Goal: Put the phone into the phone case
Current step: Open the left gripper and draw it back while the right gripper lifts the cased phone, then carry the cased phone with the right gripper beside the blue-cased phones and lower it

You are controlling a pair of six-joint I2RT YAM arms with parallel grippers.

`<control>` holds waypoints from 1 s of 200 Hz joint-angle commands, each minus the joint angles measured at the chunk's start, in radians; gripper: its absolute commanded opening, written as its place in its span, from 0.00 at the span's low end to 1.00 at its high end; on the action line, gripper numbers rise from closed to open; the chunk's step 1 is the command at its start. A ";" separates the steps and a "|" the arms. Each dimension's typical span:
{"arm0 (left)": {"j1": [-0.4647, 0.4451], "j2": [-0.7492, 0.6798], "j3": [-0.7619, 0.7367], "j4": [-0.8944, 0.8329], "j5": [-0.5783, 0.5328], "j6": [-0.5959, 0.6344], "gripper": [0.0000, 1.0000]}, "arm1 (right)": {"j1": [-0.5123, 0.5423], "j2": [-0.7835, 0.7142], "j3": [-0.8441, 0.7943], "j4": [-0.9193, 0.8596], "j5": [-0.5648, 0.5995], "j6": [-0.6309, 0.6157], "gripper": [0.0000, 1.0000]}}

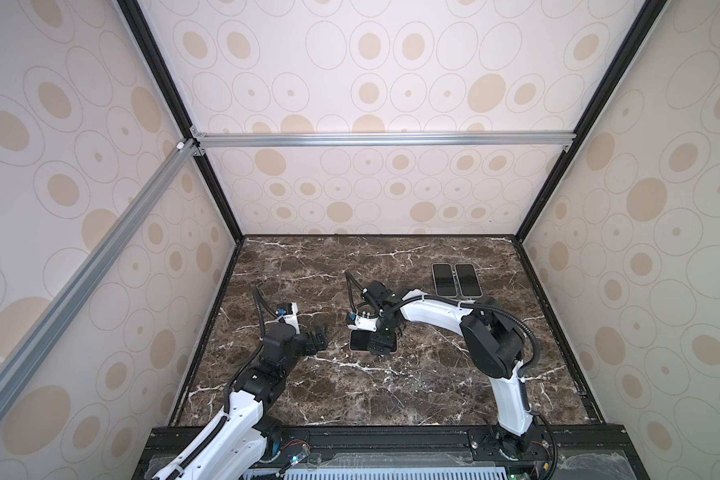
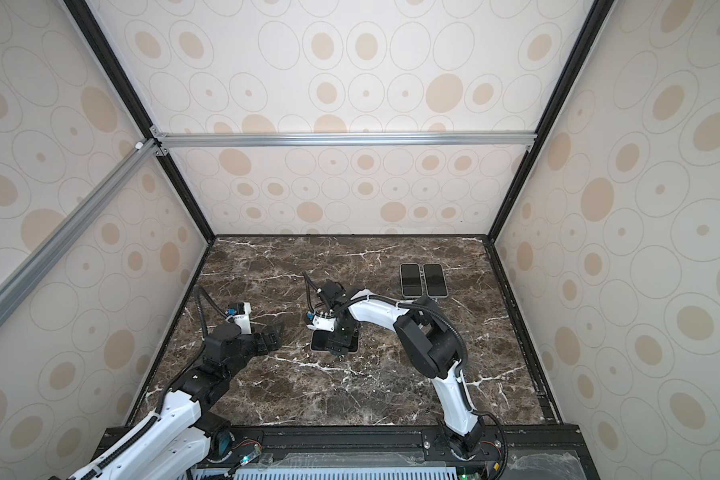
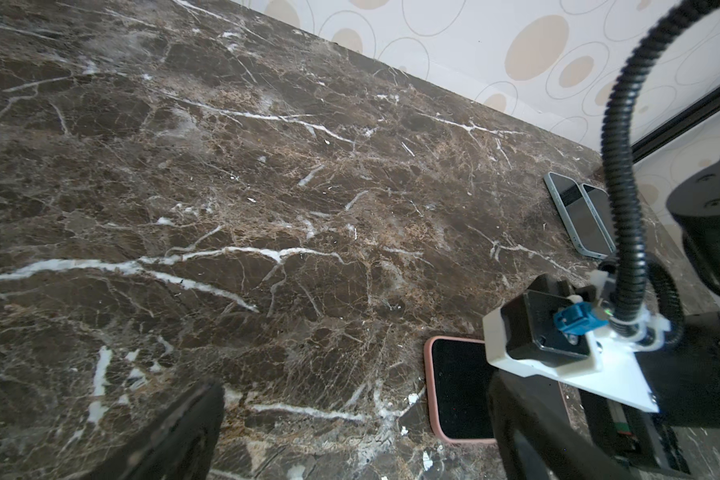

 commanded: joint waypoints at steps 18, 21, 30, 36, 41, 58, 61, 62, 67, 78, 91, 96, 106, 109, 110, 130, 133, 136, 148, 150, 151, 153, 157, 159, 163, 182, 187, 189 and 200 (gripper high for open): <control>0.009 -0.028 -0.006 0.008 -0.028 0.004 1.00 | 0.005 0.071 0.012 -0.064 0.058 0.059 0.87; 0.010 -0.027 -0.006 0.010 -0.029 0.005 1.00 | 0.004 0.072 0.013 -0.065 0.057 0.067 0.86; 0.009 -0.027 -0.005 0.016 -0.030 0.005 1.00 | 0.004 0.077 0.016 -0.069 0.059 0.091 0.80; 0.009 -0.026 -0.003 0.019 -0.030 0.007 1.00 | 0.003 0.079 0.016 -0.071 0.059 0.111 0.77; 0.010 -0.025 -0.002 0.021 -0.030 0.008 1.00 | 0.002 0.078 0.017 -0.070 0.061 0.129 0.74; 0.009 -0.021 0.003 0.027 -0.034 0.013 1.00 | -0.012 0.078 0.021 -0.051 0.063 0.218 0.58; 0.010 -0.020 0.003 0.026 -0.034 0.015 1.00 | -0.016 0.076 0.022 -0.045 0.064 0.238 0.55; 0.009 -0.020 0.003 0.027 -0.034 0.016 1.00 | -0.018 0.075 0.021 -0.043 0.064 0.245 0.54; 0.010 -0.019 0.005 0.030 -0.035 0.017 1.00 | -0.028 0.072 0.021 -0.034 0.062 0.280 0.49; 0.009 -0.017 0.006 0.032 -0.034 0.022 1.00 | -0.051 0.061 0.017 -0.008 0.059 0.345 0.42; 0.009 -0.014 0.008 0.038 -0.034 0.025 1.00 | -0.076 0.045 0.015 0.019 0.082 0.411 0.38; 0.009 -0.014 0.006 0.040 -0.033 0.025 1.00 | -0.087 0.039 0.016 0.027 0.092 0.434 0.38; 0.009 -0.012 0.004 0.049 -0.030 0.027 1.00 | -0.108 0.029 0.024 0.035 0.096 0.477 0.35; 0.010 -0.012 0.004 0.051 -0.028 0.027 1.00 | -0.116 0.026 0.028 0.037 0.095 0.490 0.34; 0.010 -0.011 0.004 0.051 -0.028 0.027 1.00 | -0.118 0.025 0.030 0.038 0.095 0.495 0.34; 0.010 -0.006 0.004 0.071 -0.019 0.030 1.00 | -0.169 0.021 0.073 0.031 0.090 0.582 0.32; 0.010 -0.004 0.003 0.075 -0.017 0.030 1.00 | -0.177 0.021 0.081 0.030 0.089 0.593 0.32; 0.011 -0.003 0.004 0.078 -0.015 0.030 1.00 | -0.185 0.022 0.088 0.029 0.090 0.604 0.32; 0.011 0.005 0.006 0.090 -0.009 0.031 1.00 | -0.212 0.029 0.115 0.024 0.100 0.648 0.32; 0.011 0.006 0.007 0.092 -0.009 0.031 1.00 | -0.217 0.028 0.121 0.024 0.106 0.656 0.32; 0.011 0.007 0.007 0.094 -0.008 0.031 1.00 | -0.220 0.029 0.123 0.024 0.108 0.659 0.32; 0.010 0.008 0.009 0.095 -0.007 0.033 1.00 | -0.223 0.030 0.127 0.023 0.112 0.665 0.32; 0.011 0.011 0.011 0.098 -0.005 0.034 1.00 | -0.230 0.032 0.134 0.023 0.124 0.678 0.32; 0.011 0.012 0.013 0.099 -0.005 0.036 1.00 | -0.233 0.033 0.138 0.024 0.128 0.684 0.32; 0.011 0.015 0.016 0.101 -0.005 0.038 1.00 | -0.240 0.034 0.146 0.023 0.140 0.695 0.32; 0.011 0.028 0.029 0.104 -0.010 0.049 1.00 | -0.269 0.050 0.188 0.021 0.173 0.754 0.32; 0.011 0.031 0.031 0.107 -0.012 0.051 1.00 | -0.277 0.056 0.202 0.017 0.173 0.771 0.32; 0.012 0.032 0.032 0.107 -0.013 0.053 1.00 | -0.281 0.060 0.208 0.013 0.172 0.777 0.32; 0.011 0.035 0.032 0.114 -0.019 0.053 1.00 | -0.299 0.083 0.241 -0.001 0.164 0.808 0.32</control>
